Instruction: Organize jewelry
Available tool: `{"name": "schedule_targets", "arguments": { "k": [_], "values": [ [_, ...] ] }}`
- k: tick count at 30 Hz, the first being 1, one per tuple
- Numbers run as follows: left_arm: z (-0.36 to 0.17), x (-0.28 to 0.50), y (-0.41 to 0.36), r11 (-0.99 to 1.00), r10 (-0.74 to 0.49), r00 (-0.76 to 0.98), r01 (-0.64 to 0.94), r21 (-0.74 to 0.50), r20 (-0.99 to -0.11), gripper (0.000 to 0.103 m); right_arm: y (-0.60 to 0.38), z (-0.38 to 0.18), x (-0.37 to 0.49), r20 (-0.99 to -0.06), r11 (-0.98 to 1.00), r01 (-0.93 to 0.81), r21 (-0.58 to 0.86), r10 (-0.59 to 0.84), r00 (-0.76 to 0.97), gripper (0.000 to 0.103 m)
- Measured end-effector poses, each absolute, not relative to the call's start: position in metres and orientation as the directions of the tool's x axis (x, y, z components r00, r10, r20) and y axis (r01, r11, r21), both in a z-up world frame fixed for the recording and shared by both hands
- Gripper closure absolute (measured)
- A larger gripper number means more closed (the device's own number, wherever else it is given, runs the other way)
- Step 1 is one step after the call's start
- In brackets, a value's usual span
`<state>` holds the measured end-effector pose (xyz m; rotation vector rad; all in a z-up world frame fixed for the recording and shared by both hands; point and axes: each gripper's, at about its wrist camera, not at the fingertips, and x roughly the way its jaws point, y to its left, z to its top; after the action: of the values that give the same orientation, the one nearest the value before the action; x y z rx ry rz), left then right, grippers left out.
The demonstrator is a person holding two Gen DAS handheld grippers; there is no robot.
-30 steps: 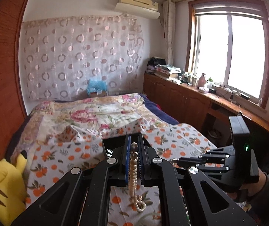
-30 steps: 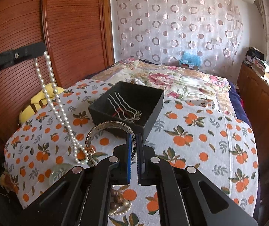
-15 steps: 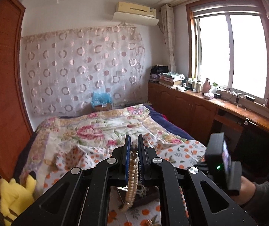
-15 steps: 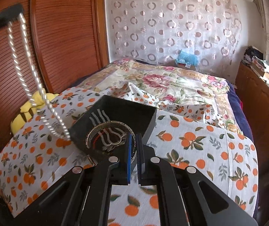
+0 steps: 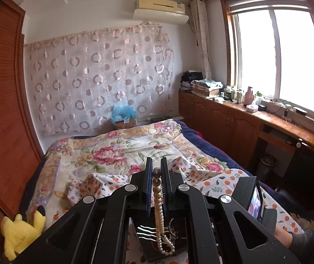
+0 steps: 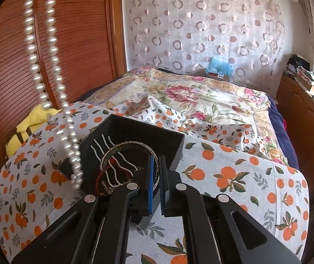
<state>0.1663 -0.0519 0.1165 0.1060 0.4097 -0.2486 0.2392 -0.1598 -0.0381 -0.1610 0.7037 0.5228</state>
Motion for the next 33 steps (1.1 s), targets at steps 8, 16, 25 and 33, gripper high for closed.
{"name": "schedule_targets", "arguments": {
  "k": [8, 16, 25, 33],
  "values": [
    [0.101, 0.187, -0.054, 0.974, -0.169, 0.886, 0.217, 0.065, -0.431, 0.096, -0.153, -0.049, 0.234, -0.667, 0.842, -0.539, 0.012, 0.409, 0.623, 0.093],
    [0.094, 0.212, -0.053, 0.98, -0.156, 0.875, 0.195, 0.038, -0.458, 0.096, -0.17, -0.042, 0.223, -0.642, 0.843, -0.536, 0.039, 0.432, 0.634, 0.093],
    [0.099, 0.219, -0.065, 0.978, -0.154, 0.889, 0.199, 0.061, -0.432, 0.096, -0.191, -0.039, 0.198, -0.63, 0.844, -0.535, 0.029, 0.431, 0.646, 0.093],
    [0.092, 0.223, -0.071, 0.974, -0.151, 0.878, 0.21, 0.082, -0.455, 0.096, -0.2, -0.036, 0.185, -0.624, 0.842, -0.538, 0.042, 0.442, 0.644, 0.093]
  ]
}}
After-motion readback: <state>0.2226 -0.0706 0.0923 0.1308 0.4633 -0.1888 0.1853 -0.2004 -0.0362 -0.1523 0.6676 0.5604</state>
